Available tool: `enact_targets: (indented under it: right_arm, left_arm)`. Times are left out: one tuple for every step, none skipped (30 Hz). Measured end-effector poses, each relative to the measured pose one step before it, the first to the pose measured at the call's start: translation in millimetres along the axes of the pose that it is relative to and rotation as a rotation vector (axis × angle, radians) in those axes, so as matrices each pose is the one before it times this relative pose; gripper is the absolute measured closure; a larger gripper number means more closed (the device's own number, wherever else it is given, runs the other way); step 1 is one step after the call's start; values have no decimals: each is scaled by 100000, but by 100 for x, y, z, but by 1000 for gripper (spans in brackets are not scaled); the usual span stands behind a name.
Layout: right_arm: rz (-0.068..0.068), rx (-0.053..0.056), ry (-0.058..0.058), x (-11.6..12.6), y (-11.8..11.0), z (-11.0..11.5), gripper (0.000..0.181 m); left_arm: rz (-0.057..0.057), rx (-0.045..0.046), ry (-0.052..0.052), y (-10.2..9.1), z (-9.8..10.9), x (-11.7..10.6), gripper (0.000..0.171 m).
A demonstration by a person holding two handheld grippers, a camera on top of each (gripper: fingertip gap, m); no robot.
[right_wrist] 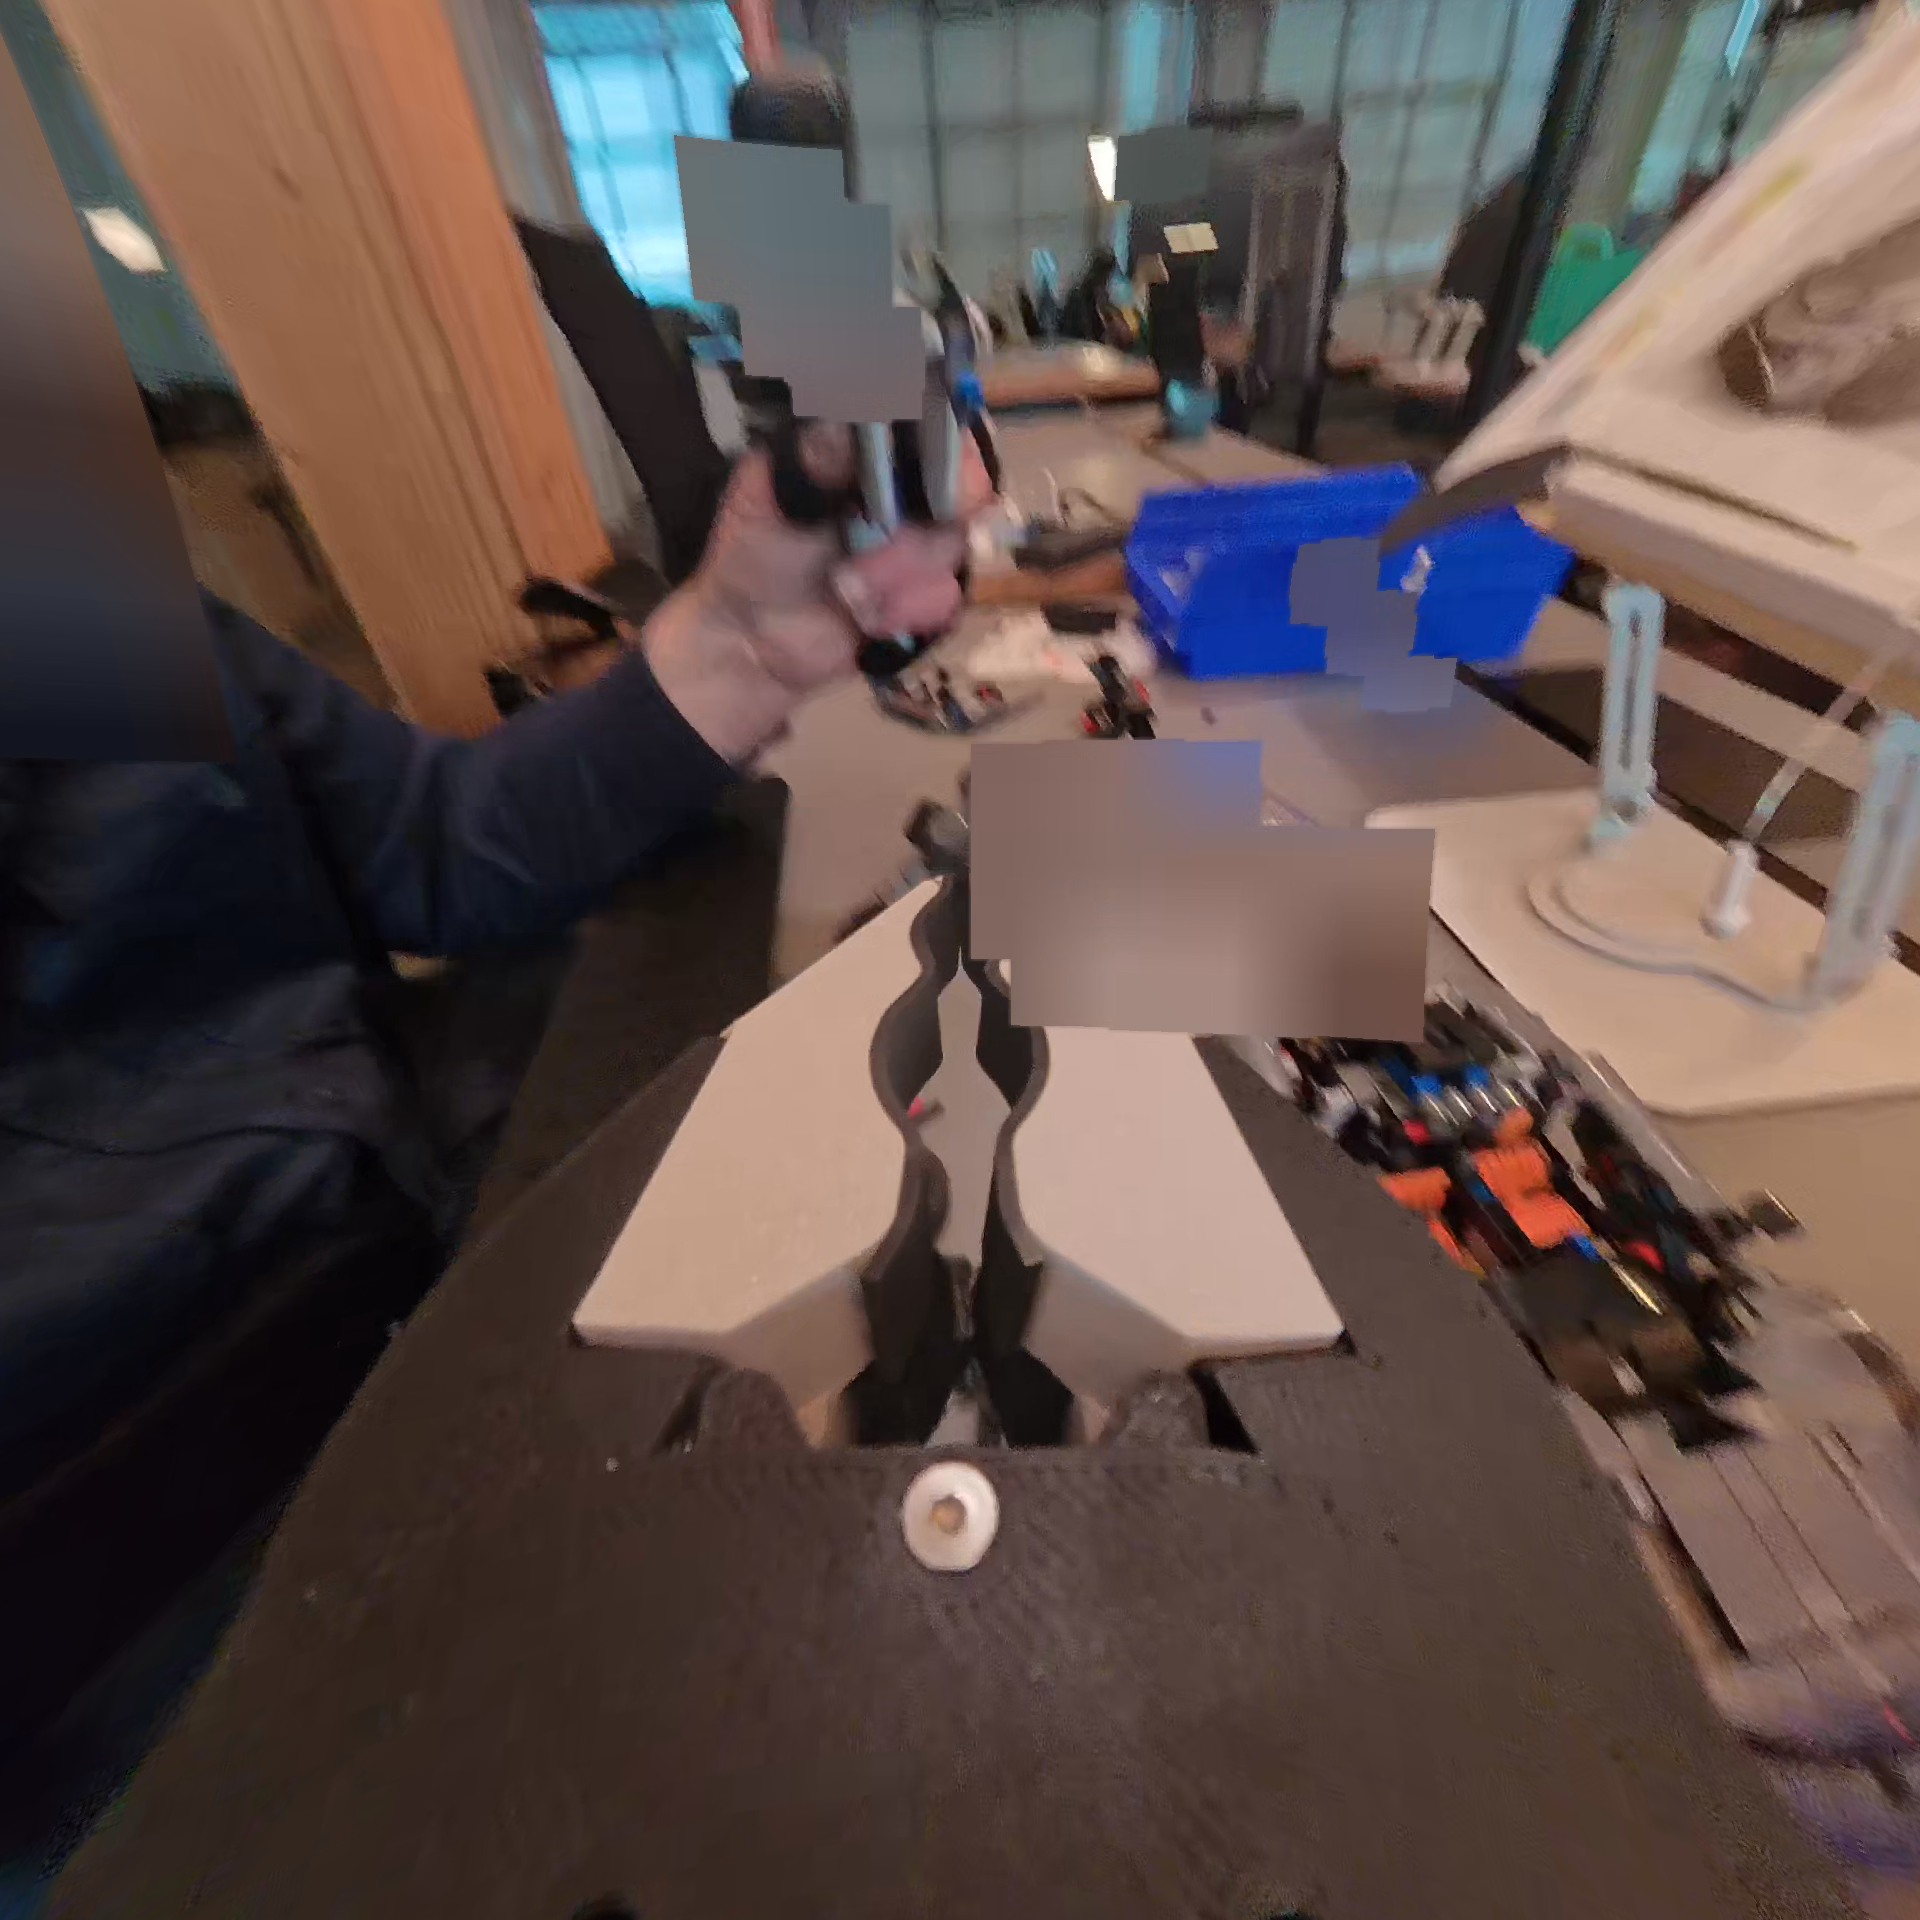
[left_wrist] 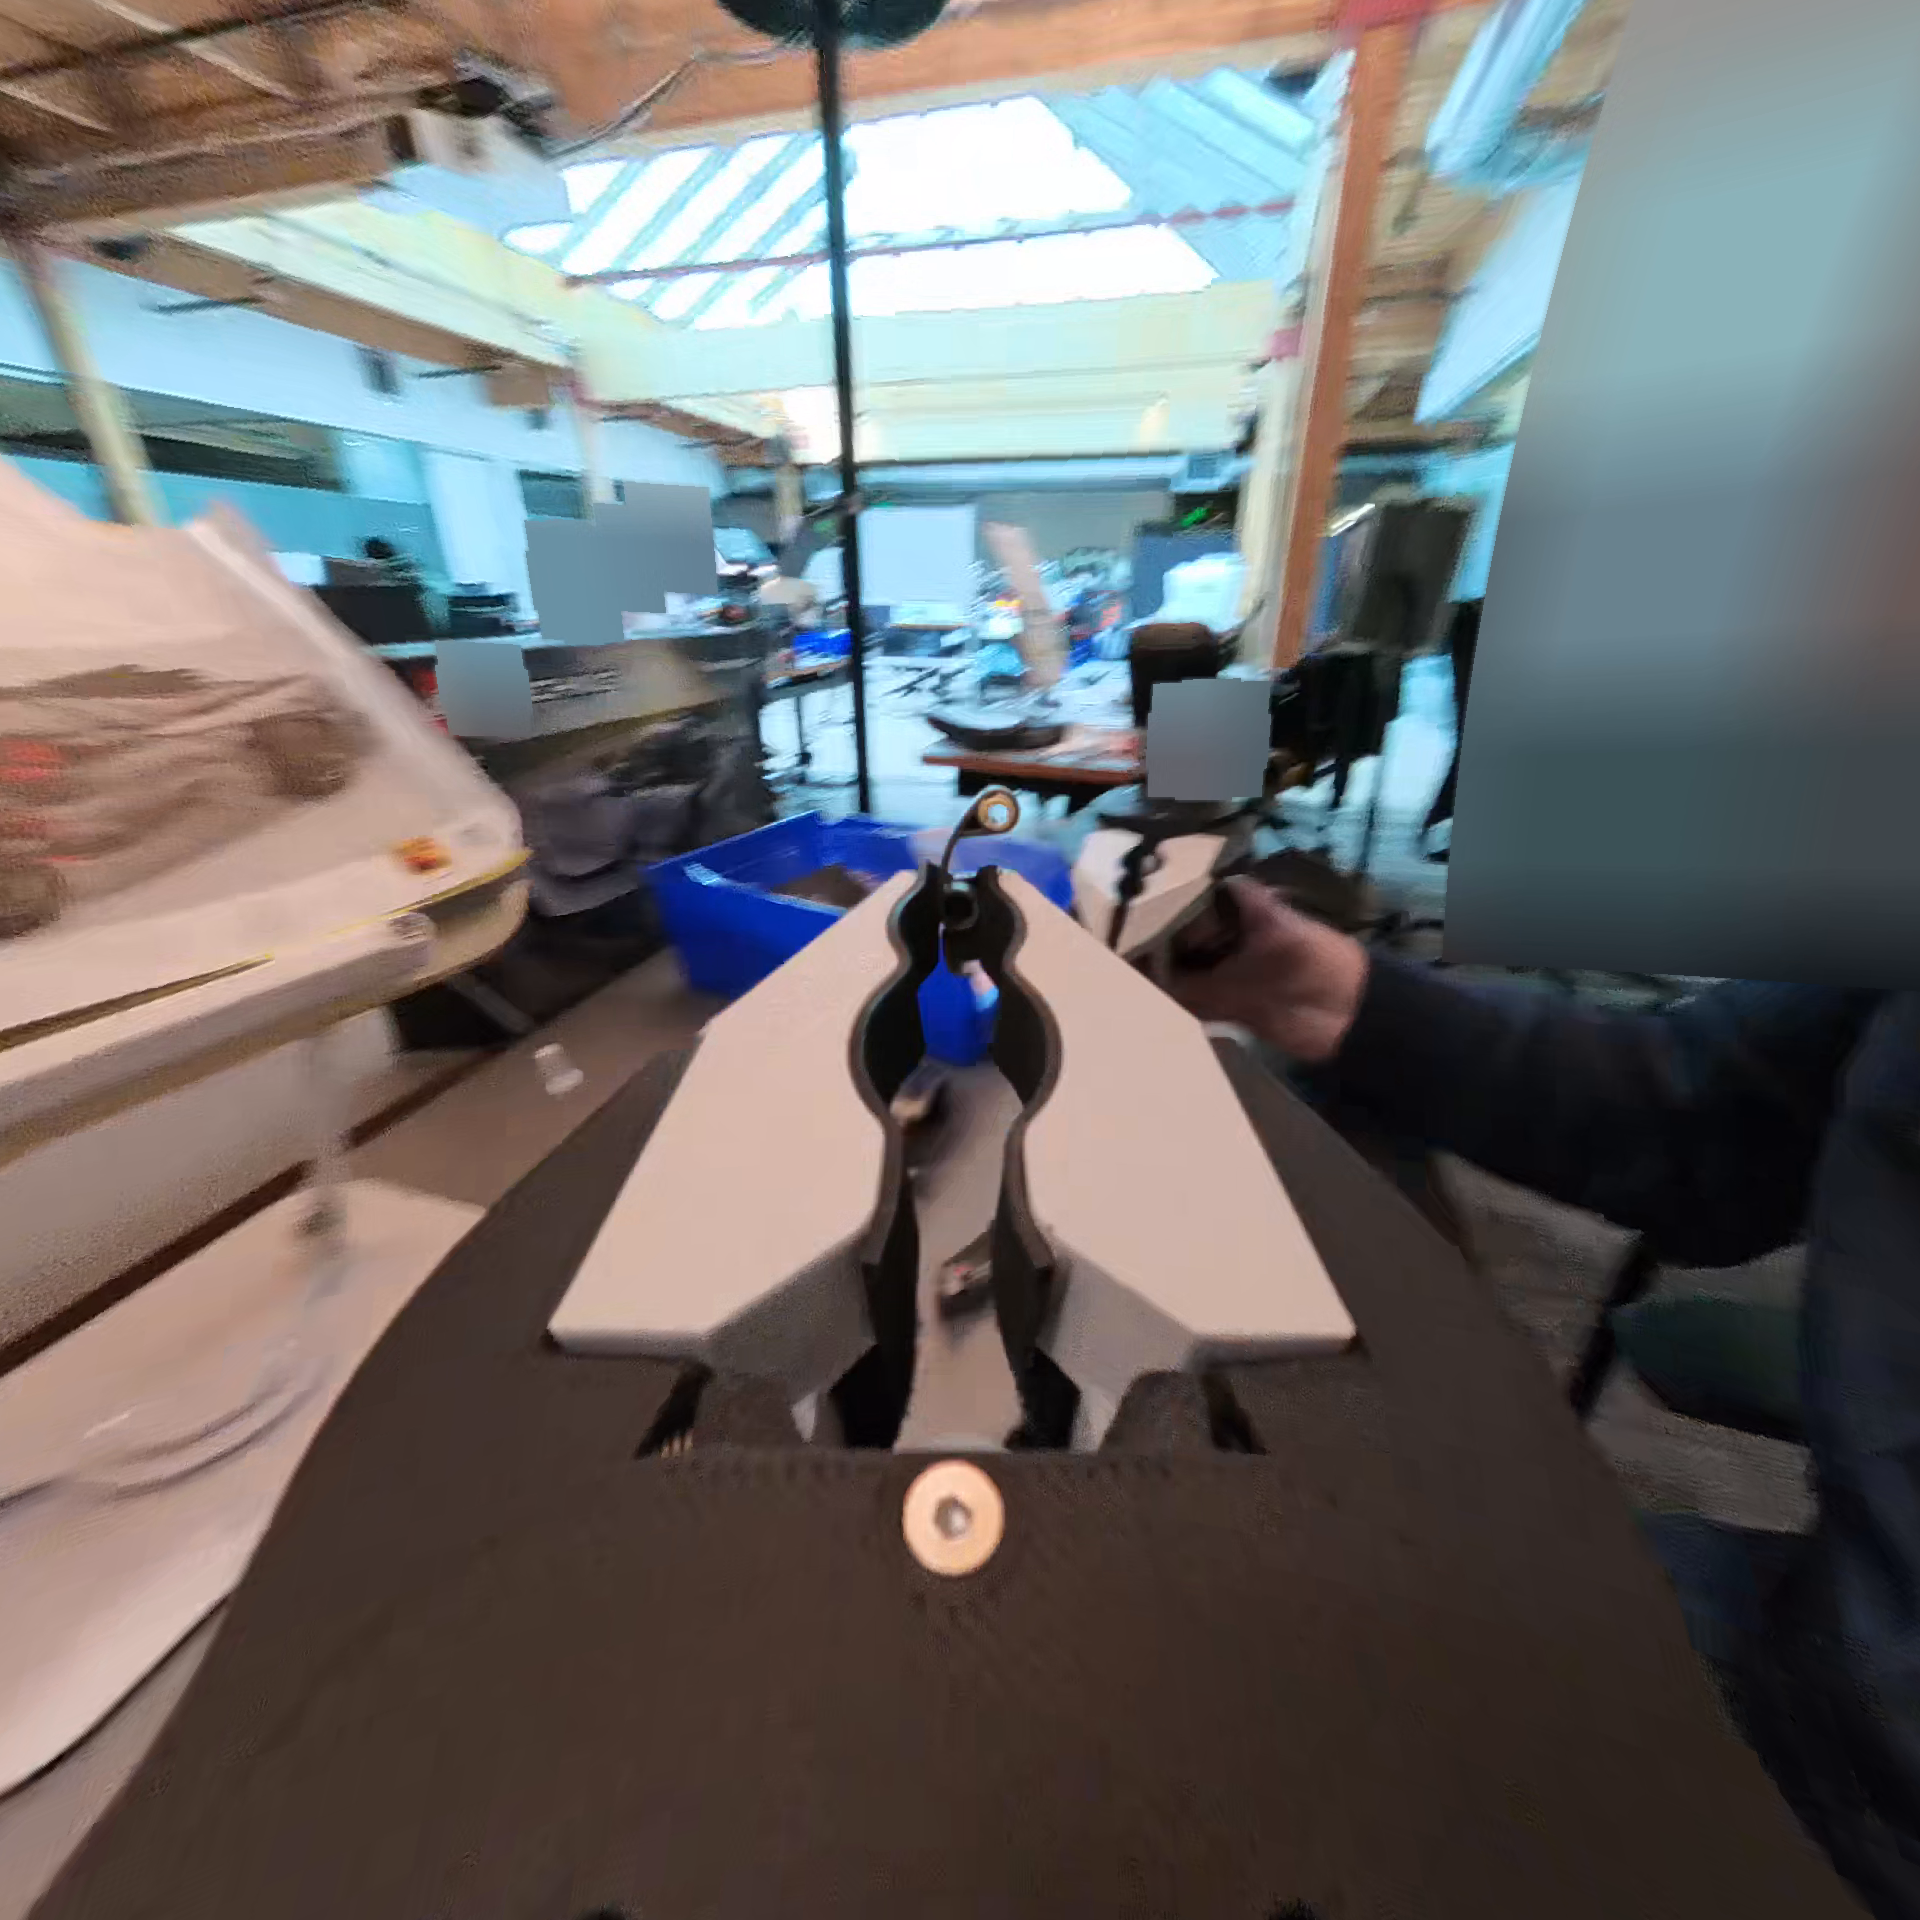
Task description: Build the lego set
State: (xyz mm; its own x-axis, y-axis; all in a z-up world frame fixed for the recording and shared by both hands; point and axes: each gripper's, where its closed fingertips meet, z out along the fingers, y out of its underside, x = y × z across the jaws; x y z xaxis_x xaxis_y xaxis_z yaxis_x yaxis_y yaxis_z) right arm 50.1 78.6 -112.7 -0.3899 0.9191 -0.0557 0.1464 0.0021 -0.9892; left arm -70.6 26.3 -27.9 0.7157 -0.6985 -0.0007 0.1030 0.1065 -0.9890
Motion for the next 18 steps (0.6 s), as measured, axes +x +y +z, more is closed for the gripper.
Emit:
enact_targets:
  right_arm:
    - [561,-4951,2666,586,939,617,181]
    - [338,-3795,706,118,546,950,181]
    - [-1674,-2781,-333,-348,61,1011,181]
    - [-2953,-3270,1332,-185,-103,993,181]
    - [-2578,-2515,1751,40,-265,909,181]
    - [-1373,481,-199,-75,-635,841,181]
    - [-735,2141,-759,-79,-871,755,181]
    - [-163,1187,-473,-19,-774,701,181]
    - [127,785,-298,-9,-734,618,181]
    - [-335,1800,-278,-26,-826,515,181]
    - [-548,1252,-196,-1,-666,474,175]
    - [-956,-680,878,197,-295,415,168]
    - [-1502,-910,968,233,-146,319,163]
    - [-707,-84,-498,67,-134,224,164]
    - [434,280,-1142,-6,-123,156,167]
    - [487,768,-510,59,-114,82,169]
    - [278,1513,-1067,-67,-178,-10,170]
    - [446,2099,-1520,-168,-259,-84,177]
  left_arm:
    - [2112,-2124,-3100,428,158,-324,167]
    - [-78,-1857,-899,525,357,-198,167]
    - [-1304,-3274,398,641,329,-171,167]
    - [-1818,-1084,910,311,191,-119,167]
    - [-3789,337,2379,206,75,-75,167]
    - [-2425,-1792,-199,636,93,-423,167]
    - [694,-2498,-2890,657,103,-519,167]
    - [-136,806,1682,-13,95,375,167]
    - [-821,1681,2681,-222,122,503,167]
    - [-561,-724,1320,173,227,191,167]
    - [-584,-2331,2574,428,289,315,166]
    - [105,-386,1856,108,234,329,166]
    - [-121,-459,1381,113,208,240,167]
    - [-47,-1443,501,297,193,72,166]
    - [-108,-1273,57,288,150,1,166]
    - [-296,84,912,48,127,155,167]
    - [-44,-509,1220,85,103,224,167]
    - [828,-1206,-137,175,80,19,166]
